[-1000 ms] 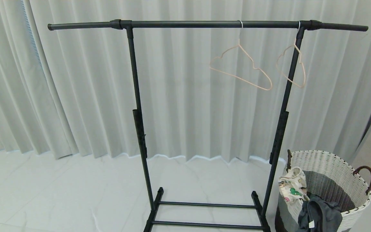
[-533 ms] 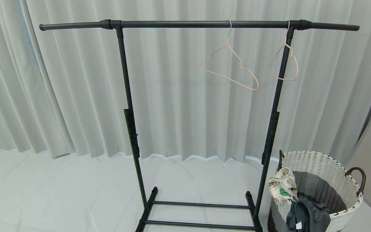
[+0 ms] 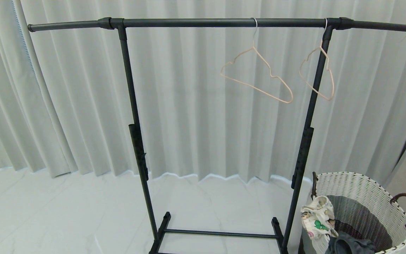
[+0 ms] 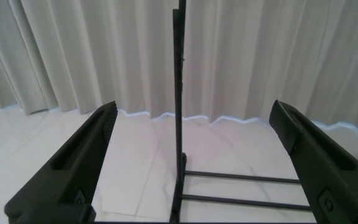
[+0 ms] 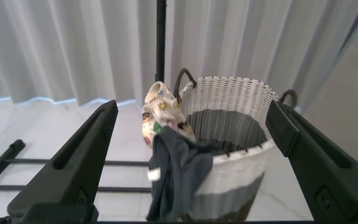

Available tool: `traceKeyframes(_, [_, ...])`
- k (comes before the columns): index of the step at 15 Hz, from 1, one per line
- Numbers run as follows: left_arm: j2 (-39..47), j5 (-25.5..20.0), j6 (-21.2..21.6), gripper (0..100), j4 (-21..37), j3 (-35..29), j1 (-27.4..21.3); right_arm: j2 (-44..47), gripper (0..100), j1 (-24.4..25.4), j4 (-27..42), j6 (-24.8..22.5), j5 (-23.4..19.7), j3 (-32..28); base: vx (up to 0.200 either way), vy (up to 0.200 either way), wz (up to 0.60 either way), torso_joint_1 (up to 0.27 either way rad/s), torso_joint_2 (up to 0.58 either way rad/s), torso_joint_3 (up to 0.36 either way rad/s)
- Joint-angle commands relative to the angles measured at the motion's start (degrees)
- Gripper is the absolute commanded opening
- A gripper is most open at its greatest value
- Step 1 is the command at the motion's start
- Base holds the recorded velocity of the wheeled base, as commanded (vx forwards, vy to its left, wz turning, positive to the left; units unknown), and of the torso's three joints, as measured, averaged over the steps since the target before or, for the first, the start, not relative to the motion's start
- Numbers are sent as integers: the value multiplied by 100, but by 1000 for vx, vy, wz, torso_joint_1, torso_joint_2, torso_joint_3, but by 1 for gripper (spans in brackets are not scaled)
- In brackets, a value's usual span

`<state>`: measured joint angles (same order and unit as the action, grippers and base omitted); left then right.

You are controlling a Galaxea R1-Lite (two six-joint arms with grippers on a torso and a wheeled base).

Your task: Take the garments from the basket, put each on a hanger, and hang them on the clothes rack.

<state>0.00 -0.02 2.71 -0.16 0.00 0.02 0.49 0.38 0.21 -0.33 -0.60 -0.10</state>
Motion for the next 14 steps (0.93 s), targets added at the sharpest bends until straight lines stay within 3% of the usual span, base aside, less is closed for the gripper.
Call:
traceKeyframes(1, [0, 2, 2, 100, -2, 0, -2, 65, 100, 6, -3, -2, -2, 1, 0, 0, 0, 0, 0, 0])
traceKeyframes(6, [0, -6, 11, 100, -2, 0, 6, -49, 100, -20, -170, -11, 51, -52, 0, 0, 0, 0, 0, 0])
traceKeyframes(8, [0, -6, 11, 100, -2, 0, 6, 690, 100, 270, -38, 332, -2, -1177, 0, 0, 0, 0, 0, 0])
traceKeyframes(9, [0, -6, 11, 100, -2, 0, -2, 1226, 100, 419, 173, 200, -11, -1669, 0, 0, 0, 0, 0, 0])
traceKeyframes(12, [0, 2, 11, 100, -2, 0, -2, 3203, 100, 665, 392, -943, 7, -2188, 0, 0, 0, 0, 0, 0])
traceKeyframes(14, [0, -6, 11, 100, -2, 0, 6, 5163, 100, 542, 322, -2235, 86, -2337, 0, 0, 0, 0, 0, 0])
